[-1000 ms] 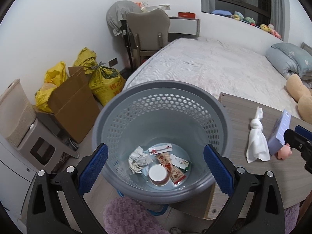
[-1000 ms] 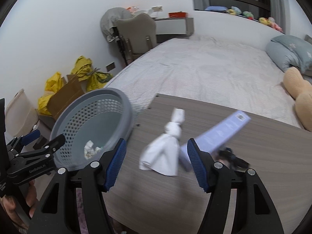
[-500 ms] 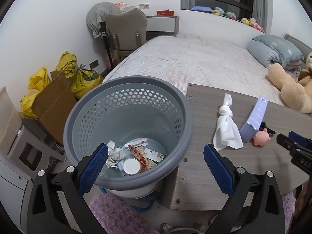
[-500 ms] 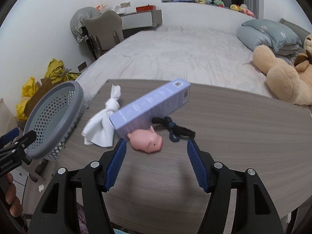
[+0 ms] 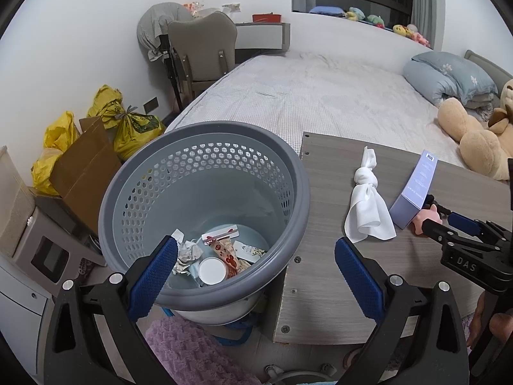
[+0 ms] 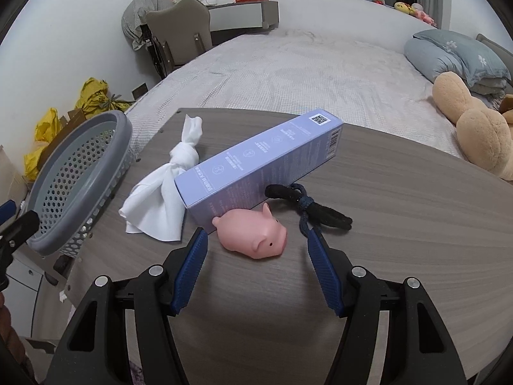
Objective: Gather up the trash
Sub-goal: 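Withdraw both grippers from the basket back toward the table, then grasp the pink pig toy with the right gripper while the left gripper grasps the lavender box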
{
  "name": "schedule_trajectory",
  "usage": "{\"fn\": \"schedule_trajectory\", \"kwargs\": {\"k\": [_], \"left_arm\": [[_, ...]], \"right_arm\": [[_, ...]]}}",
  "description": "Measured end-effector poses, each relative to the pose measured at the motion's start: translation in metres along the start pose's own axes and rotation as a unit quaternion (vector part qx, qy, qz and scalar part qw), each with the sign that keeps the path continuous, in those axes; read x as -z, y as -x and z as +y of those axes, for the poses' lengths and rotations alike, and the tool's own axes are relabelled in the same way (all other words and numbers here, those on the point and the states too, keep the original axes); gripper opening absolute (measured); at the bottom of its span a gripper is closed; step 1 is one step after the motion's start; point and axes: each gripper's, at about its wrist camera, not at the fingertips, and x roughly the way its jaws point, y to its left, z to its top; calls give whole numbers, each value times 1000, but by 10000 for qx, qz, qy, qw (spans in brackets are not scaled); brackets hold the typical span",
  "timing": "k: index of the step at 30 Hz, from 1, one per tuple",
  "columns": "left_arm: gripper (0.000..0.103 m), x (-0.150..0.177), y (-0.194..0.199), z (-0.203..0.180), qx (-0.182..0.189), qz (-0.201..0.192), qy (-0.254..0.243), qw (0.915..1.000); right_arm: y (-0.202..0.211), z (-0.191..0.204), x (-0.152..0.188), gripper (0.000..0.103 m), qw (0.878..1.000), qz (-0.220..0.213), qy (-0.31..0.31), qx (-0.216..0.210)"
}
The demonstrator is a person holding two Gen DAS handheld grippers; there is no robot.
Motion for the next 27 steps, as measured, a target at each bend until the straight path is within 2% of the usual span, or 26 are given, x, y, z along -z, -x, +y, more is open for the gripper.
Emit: {"fn": "schedule_trajectory", "kwargs": {"k": [12,13,15,16,27], "left_arm": [[96,-1,-3,-4,115,63,-5,9999],[96,-1,-3,-4,115,63,-10,9999],[96,-1,-2,-5,117,61,-27,9999],[96,-1,-2,-5,118,60,-33,9999],[96,-4,-1,-30,308,62,-255,9992]], "right_arm": [[-16,5,-4,61,9999,95,121,73],[-18,5,-4,60,9998,110,126,58],[-19,5,-5,51,9998,132,120,-8],[-19,6,-5,51,9999,132,111,-14],[10,-15,4,50,9996,-61,-198,-184]]}}
